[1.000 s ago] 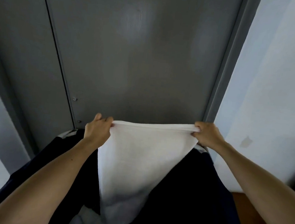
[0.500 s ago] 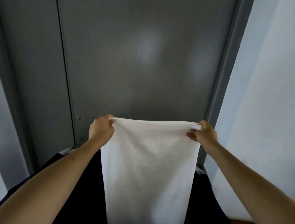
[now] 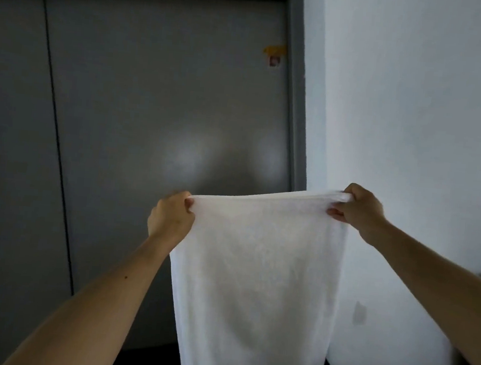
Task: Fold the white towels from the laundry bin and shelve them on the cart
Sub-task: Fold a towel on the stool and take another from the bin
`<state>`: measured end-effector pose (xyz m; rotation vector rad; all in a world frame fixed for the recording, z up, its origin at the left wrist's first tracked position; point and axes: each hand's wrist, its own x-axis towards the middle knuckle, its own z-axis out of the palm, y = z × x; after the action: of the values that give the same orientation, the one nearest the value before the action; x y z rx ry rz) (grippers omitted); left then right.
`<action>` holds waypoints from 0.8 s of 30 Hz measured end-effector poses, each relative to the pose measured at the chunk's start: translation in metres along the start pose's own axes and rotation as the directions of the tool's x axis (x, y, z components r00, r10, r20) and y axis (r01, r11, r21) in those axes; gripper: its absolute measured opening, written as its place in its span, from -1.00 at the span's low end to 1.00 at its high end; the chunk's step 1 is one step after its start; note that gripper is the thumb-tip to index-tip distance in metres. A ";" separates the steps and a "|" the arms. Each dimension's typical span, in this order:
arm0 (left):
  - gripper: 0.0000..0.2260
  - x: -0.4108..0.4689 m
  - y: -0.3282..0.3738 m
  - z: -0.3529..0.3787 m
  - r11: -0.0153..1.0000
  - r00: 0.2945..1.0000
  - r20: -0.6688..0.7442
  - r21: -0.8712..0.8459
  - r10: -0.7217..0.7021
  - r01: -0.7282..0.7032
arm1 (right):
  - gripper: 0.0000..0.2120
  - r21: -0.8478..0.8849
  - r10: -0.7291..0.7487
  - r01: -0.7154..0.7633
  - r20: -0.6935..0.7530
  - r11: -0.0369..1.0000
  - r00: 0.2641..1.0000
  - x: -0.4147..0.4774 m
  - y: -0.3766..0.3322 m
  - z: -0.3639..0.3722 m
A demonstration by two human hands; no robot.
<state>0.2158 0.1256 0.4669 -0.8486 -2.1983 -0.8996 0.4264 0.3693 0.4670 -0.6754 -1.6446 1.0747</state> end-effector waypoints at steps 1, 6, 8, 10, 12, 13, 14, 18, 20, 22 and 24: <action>-0.84 0.004 0.007 -0.002 1.000 1.000 -0.005 -0.016 0.012 -0.012 | -0.74 0.002 -0.020 0.020 -0.023 1.000 1.000 0.000 -0.008 -0.009; -0.85 0.012 0.058 -0.004 0.995 0.997 -0.047 -0.080 0.058 -0.061 | -0.77 -0.013 -0.074 0.073 -0.120 0.997 0.990 0.001 -0.035 -0.066; -0.84 0.015 0.090 -0.009 0.989 0.995 -0.062 -0.117 0.084 -0.091 | -0.74 -0.001 -0.089 0.090 -0.157 0.996 0.984 0.008 -0.044 -0.096; -0.83 0.015 0.125 -0.014 0.982 0.988 -0.082 -0.128 0.130 -0.139 | -0.74 0.010 -0.104 0.108 -0.195 0.994 0.975 0.014 -0.049 -0.130; -0.84 0.012 0.166 -0.021 0.975 0.978 -0.108 -0.114 0.179 -0.191 | -0.73 0.010 -0.108 0.114 -0.227 0.993 0.968 0.020 -0.051 -0.168; -0.85 0.009 0.188 -0.024 0.971 0.972 -0.124 -0.108 0.201 -0.215 | -0.73 0.010 -0.112 0.117 -0.239 0.993 0.965 0.023 -0.051 -0.188; -0.86 0.004 0.211 -0.026 0.967 0.966 -0.141 -0.106 0.217 -0.233 | -0.72 0.015 -0.117 0.125 -0.252 0.992 0.961 0.026 -0.051 -0.209; -0.86 -0.029 0.296 -0.015 0.966 0.961 -0.175 -0.103 0.216 -0.236 | -0.73 -0.037 -0.178 0.174 -0.244 0.984 0.953 0.033 -0.042 -0.305; -0.86 -0.044 0.336 -0.003 0.962 0.959 -0.167 -0.115 0.227 -0.248 | -0.74 -0.061 -0.194 0.185 -0.224 0.981 0.955 0.037 -0.036 -0.352; -0.86 -0.056 0.370 0.007 0.960 0.958 -0.168 -0.121 0.231 -0.253 | -0.74 -0.071 -0.177 0.164 -0.226 0.984 0.958 0.042 -0.026 -0.391; -0.86 -0.066 0.398 0.018 0.959 0.960 -0.160 -0.128 0.231 -0.253 | -0.73 -0.088 -0.161 0.144 -0.235 0.986 0.959 0.049 -0.017 -0.421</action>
<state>0.5448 0.3428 0.5556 -1.0631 -1.8735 -0.9764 0.8085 0.5388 0.5410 -0.6841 -1.5020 0.7939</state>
